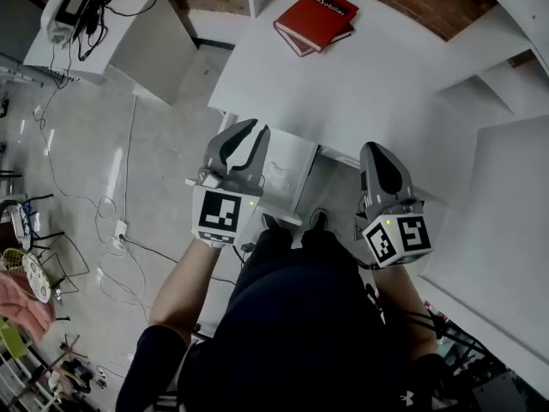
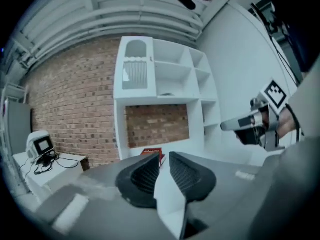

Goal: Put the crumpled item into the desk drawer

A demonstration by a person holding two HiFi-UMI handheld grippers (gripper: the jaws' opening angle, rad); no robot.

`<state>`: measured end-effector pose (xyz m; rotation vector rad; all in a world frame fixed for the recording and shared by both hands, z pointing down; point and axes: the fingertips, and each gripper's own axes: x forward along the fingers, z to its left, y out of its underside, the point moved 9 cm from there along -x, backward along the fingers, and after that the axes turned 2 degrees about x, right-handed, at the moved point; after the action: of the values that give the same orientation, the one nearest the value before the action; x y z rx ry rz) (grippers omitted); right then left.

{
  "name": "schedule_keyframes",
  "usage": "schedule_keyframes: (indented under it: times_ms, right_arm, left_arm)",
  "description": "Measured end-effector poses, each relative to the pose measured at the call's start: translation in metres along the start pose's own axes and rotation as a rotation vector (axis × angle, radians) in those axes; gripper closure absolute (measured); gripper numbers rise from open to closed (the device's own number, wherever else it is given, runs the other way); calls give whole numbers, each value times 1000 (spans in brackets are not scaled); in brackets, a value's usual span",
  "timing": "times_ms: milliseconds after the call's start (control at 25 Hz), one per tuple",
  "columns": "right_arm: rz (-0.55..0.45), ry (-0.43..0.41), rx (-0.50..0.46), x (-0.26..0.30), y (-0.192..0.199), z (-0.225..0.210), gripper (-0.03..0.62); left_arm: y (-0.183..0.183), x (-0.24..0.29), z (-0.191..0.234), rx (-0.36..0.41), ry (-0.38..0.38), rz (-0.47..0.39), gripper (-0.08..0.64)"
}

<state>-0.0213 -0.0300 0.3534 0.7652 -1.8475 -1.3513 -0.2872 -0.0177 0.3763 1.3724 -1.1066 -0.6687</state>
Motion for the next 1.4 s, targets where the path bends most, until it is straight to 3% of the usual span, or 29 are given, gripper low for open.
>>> schedule_keyframes:
  times_ms: [160, 240, 440, 760, 1080, 1400]
  right_arm:
    - [-37, -65, -17, 7, -21, 6, 591]
    - [-62, -98, -34, 7, -30, 10, 591]
    - [-127, -167, -73, 12, -42, 14, 591]
    - [-220, -204, -136, 1, -77, 20, 591]
    - [-305, -216, -227, -15, -100, 12, 591]
    - [-316, -202, -236, -26, -105, -5, 591]
  left_arm:
    - [-37, -28, 0, -154, -101, -103, 492]
    - [-53, -40, -2, -178, -139, -141, 497]
    - [-74, -54, -7, -128, -214, -183, 508]
    - [-102, -73, -5, -134, -289, -192, 517]
    - [-126, -71, -21, -151, -296, -271, 520]
    - [-128, -68, -34, -160, -301, -261, 523]
